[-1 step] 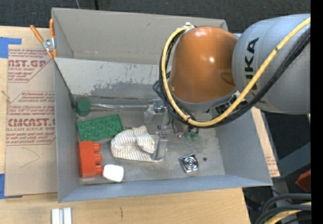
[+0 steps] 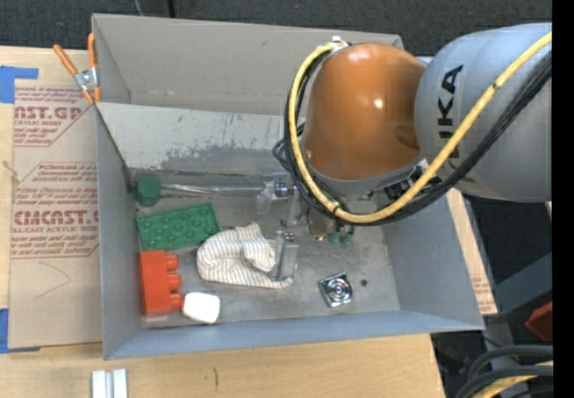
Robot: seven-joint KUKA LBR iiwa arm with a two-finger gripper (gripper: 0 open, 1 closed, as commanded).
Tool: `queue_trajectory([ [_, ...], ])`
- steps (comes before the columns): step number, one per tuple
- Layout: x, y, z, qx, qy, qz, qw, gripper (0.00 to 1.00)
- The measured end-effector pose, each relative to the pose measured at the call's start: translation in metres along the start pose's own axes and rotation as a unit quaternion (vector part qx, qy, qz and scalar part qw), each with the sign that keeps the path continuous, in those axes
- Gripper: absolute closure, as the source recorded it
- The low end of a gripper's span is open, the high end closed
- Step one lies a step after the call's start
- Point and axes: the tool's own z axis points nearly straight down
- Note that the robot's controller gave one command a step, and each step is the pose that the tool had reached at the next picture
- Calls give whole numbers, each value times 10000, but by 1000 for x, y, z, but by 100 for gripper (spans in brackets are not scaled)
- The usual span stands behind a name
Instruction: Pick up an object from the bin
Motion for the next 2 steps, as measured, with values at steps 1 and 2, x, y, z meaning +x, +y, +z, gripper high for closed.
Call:
queue_trajectory([
  [1, -9, 22, 39, -5, -34, -113, 9999, 0],
  [2, -9, 29, 55, -7, -12, -158, 9999, 0],
])
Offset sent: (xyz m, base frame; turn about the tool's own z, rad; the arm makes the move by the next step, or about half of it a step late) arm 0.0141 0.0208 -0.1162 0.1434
